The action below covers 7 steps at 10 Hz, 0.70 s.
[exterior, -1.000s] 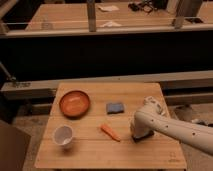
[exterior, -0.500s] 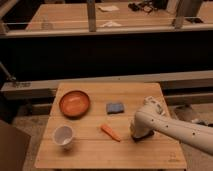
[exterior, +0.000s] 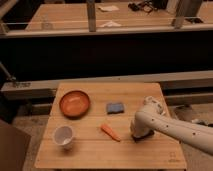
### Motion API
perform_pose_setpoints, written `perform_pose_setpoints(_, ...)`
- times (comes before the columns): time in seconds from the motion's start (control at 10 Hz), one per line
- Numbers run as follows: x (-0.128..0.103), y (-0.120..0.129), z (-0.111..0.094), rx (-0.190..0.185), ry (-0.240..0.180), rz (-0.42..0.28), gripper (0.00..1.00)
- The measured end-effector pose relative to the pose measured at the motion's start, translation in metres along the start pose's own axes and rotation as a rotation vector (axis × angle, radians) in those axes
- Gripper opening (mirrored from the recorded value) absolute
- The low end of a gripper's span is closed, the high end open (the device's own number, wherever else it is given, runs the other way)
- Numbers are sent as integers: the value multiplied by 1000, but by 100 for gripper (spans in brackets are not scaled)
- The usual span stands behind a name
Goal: Push the eraser across the table
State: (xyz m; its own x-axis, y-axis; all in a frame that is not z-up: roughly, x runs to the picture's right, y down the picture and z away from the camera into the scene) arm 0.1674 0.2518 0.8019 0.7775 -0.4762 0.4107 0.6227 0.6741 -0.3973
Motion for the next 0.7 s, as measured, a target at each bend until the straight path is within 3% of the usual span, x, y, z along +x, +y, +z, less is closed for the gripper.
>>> perform_pose_setpoints(0.7, 9, -5, 3, 19, 0, 4, 3)
